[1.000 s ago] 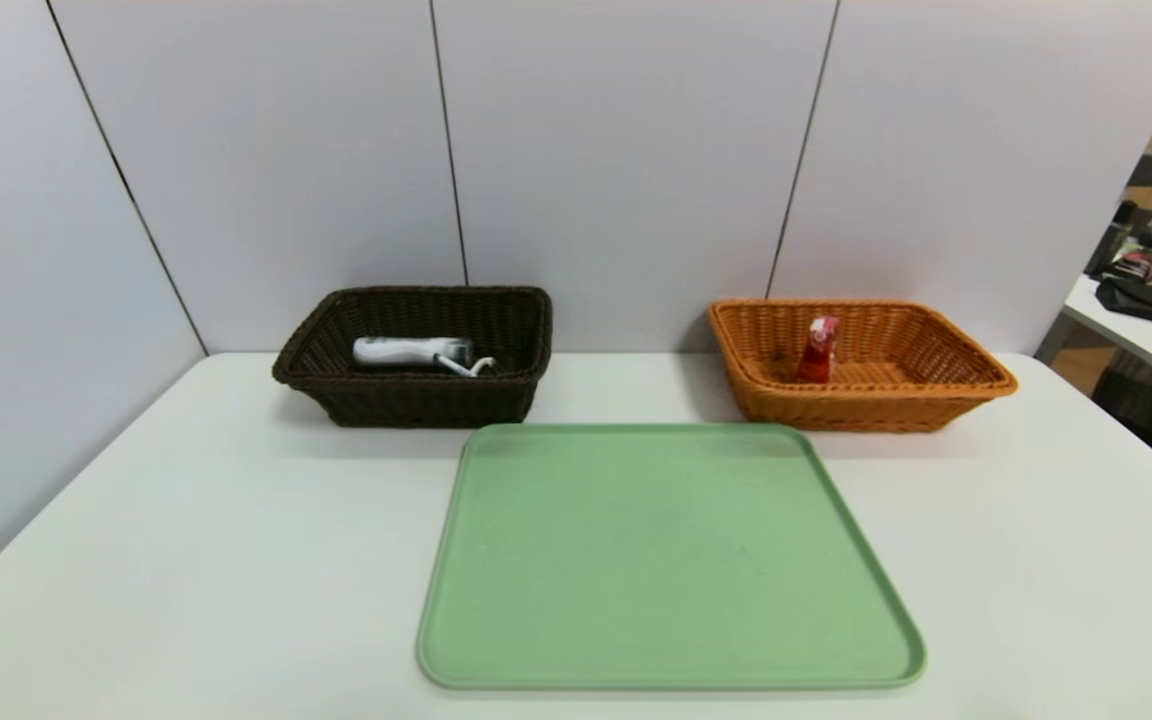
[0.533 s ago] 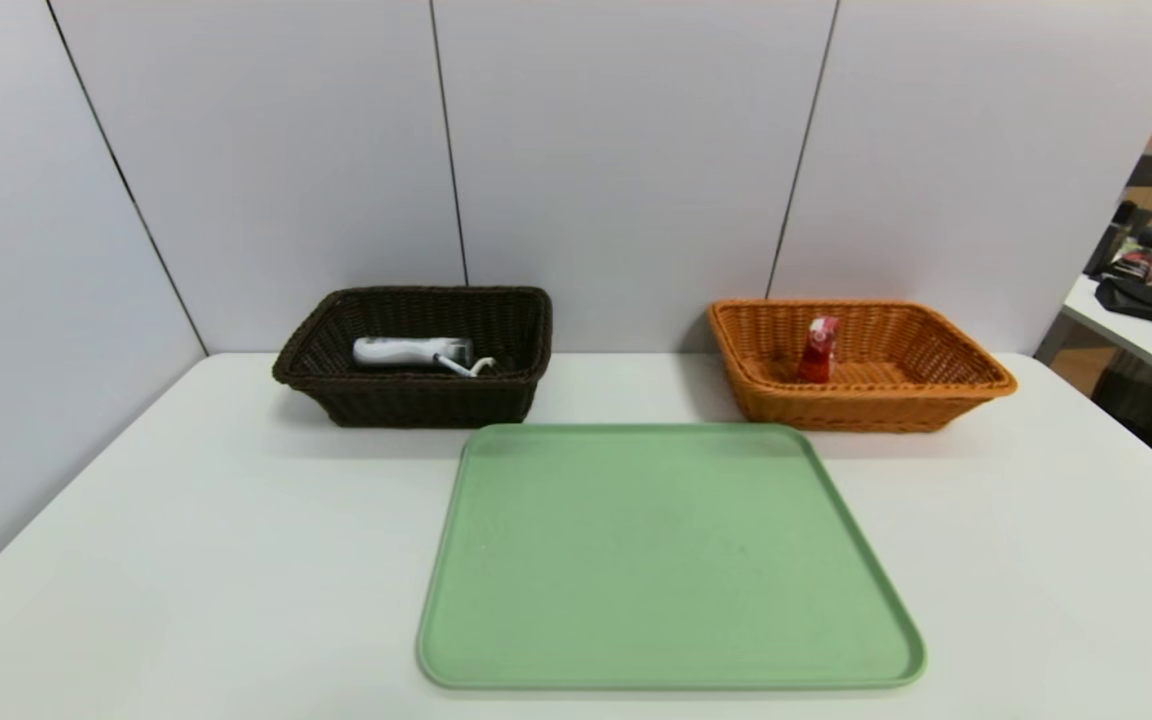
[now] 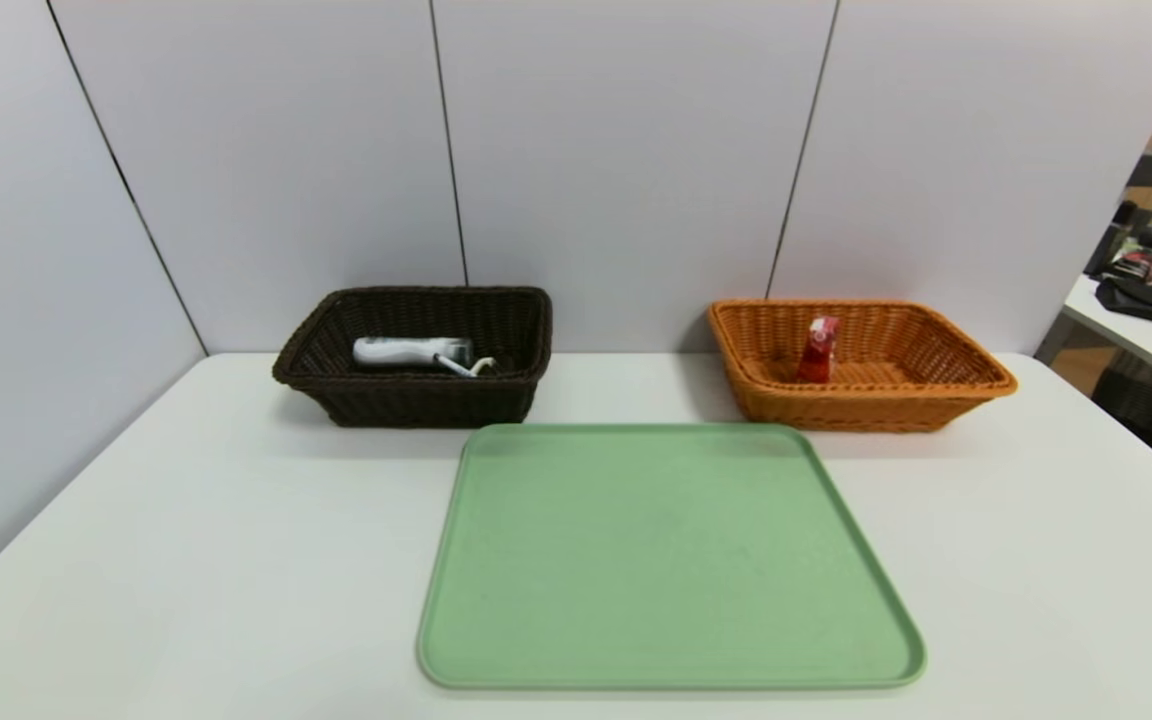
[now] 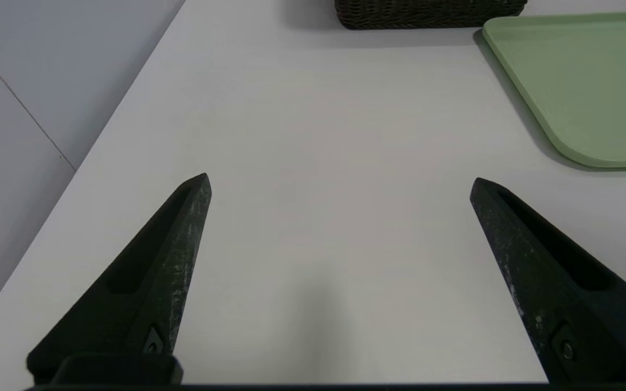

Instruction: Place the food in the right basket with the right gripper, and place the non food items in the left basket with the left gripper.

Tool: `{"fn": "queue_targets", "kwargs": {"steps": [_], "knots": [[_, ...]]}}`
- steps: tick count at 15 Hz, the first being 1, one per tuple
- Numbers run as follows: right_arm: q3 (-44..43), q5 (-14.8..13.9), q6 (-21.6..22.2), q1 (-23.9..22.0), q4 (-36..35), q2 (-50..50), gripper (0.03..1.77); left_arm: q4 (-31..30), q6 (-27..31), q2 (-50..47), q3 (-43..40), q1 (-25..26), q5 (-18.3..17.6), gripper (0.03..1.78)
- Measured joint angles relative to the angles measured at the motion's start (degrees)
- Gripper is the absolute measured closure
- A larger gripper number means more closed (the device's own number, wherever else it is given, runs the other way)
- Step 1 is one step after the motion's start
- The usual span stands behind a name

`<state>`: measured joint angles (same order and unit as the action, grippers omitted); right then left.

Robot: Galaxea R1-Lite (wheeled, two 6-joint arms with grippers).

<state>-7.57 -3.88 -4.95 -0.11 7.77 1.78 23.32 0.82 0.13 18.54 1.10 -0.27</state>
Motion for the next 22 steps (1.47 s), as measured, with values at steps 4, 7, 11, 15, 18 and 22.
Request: {"fn": "queue_targets", "kwargs": {"steps": [4, 7, 11, 15, 18, 22], "knots": [[2.28, 2.65, -0.04, 0.01, -0.66, -1.54, 0.1, -6.4, 1.11, -0.02, -6.41, -0.02, 0.32, 0.12], [2.91, 4.58, -0.04, 0.01, -0.69, -1.78, 0.1, -17.15, 3.04, -0.02, -13.45, -0.06, 0.67, 0.12], [5.6, 4.72, -0.76, 0.01, -4.02, -1.83, 0.1, -23.87, 3.84, -0.02, -18.14, -0.05, 0.73, 0.12], [7.39, 5.0, -0.95, 0.01, -7.28, -1.83, 0.1, -23.43, 3.4, -0.02, -18.52, -0.02, 0.71, 0.12], [7.52, 6.38, -1.33, 0.01, -7.39, -1.83, 0.1, -23.32, 3.04, -0.02, -18.54, -0.05, 0.78, 0.12], [7.55, 6.38, -0.72, 0.01, -7.33, -1.83, 0.1, -23.32, 2.86, -0.02, -18.54, -0.05, 0.76, 0.12]]}}
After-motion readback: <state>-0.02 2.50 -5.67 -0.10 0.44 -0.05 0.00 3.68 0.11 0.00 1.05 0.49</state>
